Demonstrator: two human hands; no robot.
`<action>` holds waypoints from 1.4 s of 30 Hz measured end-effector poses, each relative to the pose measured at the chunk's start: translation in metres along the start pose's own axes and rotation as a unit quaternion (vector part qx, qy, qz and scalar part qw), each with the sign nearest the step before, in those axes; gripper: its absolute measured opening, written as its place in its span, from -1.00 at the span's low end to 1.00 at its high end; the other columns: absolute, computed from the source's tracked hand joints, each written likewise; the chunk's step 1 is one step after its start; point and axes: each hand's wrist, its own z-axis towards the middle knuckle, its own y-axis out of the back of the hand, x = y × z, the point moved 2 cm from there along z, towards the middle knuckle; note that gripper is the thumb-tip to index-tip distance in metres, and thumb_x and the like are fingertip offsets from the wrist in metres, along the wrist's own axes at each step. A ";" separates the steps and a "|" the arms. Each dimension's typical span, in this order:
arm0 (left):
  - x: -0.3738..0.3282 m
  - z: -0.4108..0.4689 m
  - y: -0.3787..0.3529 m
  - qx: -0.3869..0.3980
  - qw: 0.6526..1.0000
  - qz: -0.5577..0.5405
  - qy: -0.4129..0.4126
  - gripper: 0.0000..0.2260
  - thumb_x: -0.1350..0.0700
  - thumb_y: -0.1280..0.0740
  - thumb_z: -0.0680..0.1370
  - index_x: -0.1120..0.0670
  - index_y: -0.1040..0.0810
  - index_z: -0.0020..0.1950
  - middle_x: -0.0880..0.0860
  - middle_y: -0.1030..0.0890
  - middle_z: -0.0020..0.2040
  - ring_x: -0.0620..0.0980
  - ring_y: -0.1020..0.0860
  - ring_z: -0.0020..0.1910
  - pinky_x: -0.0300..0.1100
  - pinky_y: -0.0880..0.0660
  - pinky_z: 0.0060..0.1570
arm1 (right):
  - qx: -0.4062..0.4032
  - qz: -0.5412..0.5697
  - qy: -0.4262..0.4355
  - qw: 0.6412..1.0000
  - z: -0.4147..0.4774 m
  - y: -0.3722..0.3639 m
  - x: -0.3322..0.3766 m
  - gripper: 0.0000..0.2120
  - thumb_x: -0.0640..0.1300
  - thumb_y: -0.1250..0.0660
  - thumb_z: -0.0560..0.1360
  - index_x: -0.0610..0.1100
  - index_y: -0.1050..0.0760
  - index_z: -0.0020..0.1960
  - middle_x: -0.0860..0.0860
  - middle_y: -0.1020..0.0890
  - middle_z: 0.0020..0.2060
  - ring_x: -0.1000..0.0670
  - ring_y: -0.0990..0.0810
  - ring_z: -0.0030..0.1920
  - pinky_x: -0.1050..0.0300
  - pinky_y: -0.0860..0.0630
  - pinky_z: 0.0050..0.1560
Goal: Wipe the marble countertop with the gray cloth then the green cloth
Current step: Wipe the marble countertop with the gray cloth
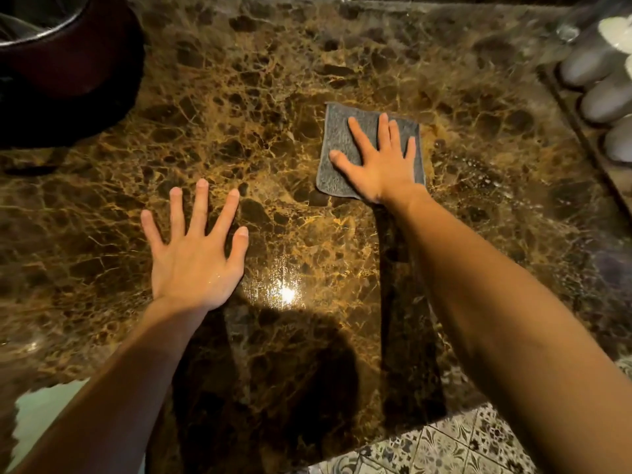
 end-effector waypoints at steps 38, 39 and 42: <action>-0.002 -0.001 0.004 0.018 1.000 0.000 0.011 -0.47 -0.31 0.20 0.64 -0.29 0.17 0.61 -0.03 0.20 0.67 0.14 0.24 0.63 0.34 0.27 0.52 | -0.023 -0.010 0.023 0.999 -0.060 -0.013 -0.031 -0.23 0.55 0.17 0.50 0.29 0.14 0.63 -0.11 0.17 0.66 -0.12 0.23 0.64 -0.30 0.28 0.57; -0.002 -0.001 0.003 0.019 1.000 0.001 0.011 -0.47 -0.31 0.20 0.64 -0.29 0.17 0.61 -0.03 0.20 0.67 0.14 0.24 0.63 0.34 0.27 0.52 | -0.023 -0.007 0.020 1.000 -0.041 -0.008 -0.030 -0.22 0.56 0.17 0.50 0.29 0.14 0.63 -0.12 0.17 0.66 -0.12 0.22 0.64 -0.31 0.27 0.57; -0.001 -0.001 0.002 0.017 1.000 0.002 0.010 -0.48 -0.30 0.21 0.64 -0.30 0.18 0.61 -0.04 0.20 0.67 0.13 0.24 0.63 0.34 0.25 0.52 | -0.018 -0.011 0.007 1.000 -0.002 0.002 -0.026 -0.20 0.57 0.17 0.48 0.28 0.13 0.64 -0.12 0.17 0.66 -0.14 0.22 0.64 -0.33 0.27 0.56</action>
